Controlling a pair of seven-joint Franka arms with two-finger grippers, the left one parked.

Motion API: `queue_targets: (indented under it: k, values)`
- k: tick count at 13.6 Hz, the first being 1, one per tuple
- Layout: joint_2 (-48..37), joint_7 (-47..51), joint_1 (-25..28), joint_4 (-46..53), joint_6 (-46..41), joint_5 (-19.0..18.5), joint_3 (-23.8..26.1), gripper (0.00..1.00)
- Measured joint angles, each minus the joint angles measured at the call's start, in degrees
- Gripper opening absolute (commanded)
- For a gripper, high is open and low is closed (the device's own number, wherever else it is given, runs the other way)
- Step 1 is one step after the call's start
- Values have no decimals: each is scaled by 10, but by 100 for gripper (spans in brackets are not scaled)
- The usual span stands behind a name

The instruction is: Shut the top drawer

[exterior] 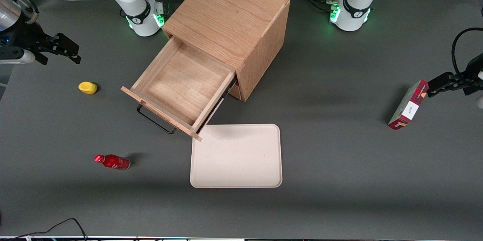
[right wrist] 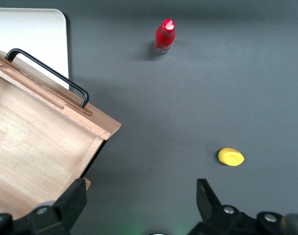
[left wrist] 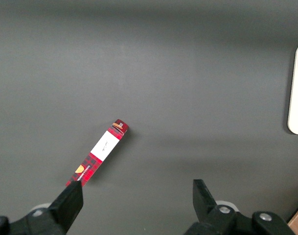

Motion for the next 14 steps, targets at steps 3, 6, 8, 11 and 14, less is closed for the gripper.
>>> queue_targets:
  k: [3,6,8,11,14]
  values:
    - [6,0,0,0,0,0,1,100]
    - [6,-1,1,4,-7,0,1,100]
    - [6,-1,2,14,-20,0,2,100]
    - [17,-10,7,46,-44,0,4,100]
    - [89,-81,15,163,-98,21,13,100]
